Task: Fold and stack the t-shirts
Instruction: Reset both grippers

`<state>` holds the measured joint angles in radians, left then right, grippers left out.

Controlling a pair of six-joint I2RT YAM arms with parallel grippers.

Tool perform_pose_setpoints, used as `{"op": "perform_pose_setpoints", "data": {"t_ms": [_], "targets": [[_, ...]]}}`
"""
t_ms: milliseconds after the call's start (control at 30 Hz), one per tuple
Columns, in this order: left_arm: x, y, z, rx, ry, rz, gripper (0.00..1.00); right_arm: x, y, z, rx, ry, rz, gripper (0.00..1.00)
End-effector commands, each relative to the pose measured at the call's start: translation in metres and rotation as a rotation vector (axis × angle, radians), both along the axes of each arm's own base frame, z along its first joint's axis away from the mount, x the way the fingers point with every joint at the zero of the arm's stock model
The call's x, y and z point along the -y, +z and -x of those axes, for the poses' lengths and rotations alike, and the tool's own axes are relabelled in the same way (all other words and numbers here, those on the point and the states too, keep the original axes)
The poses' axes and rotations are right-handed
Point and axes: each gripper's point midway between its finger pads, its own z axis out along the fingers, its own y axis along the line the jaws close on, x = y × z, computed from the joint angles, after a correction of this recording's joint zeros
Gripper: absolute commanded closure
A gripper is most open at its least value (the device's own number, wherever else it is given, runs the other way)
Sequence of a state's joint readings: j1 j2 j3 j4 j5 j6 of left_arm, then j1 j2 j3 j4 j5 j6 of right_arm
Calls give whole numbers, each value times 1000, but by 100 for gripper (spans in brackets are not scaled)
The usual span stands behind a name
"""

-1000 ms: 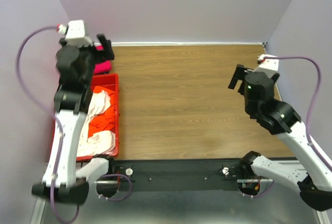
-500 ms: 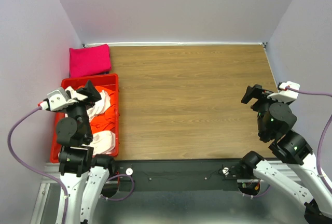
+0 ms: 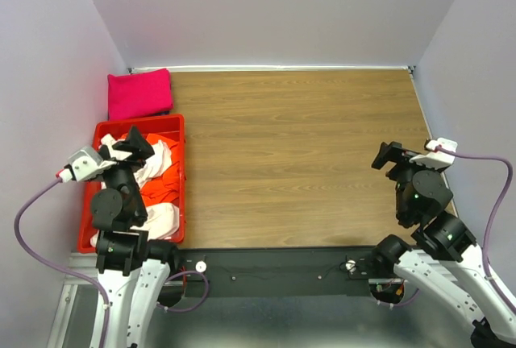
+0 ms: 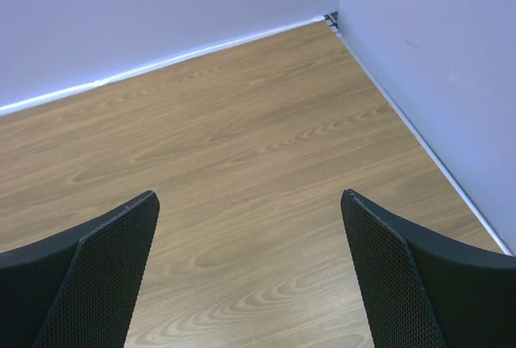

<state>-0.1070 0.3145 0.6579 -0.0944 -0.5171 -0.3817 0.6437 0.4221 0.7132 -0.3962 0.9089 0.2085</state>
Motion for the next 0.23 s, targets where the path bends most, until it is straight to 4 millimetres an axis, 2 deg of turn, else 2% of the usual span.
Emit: {"op": "perform_pose_setpoints", "data": {"t_ms": [0,200], "targets": [[-8,15,15,85,39,17,1,5,3,3,45,-20,-33,0],[-8,17,19,109,35,11,1,2,2,1,38,-3,-17,0]]}}
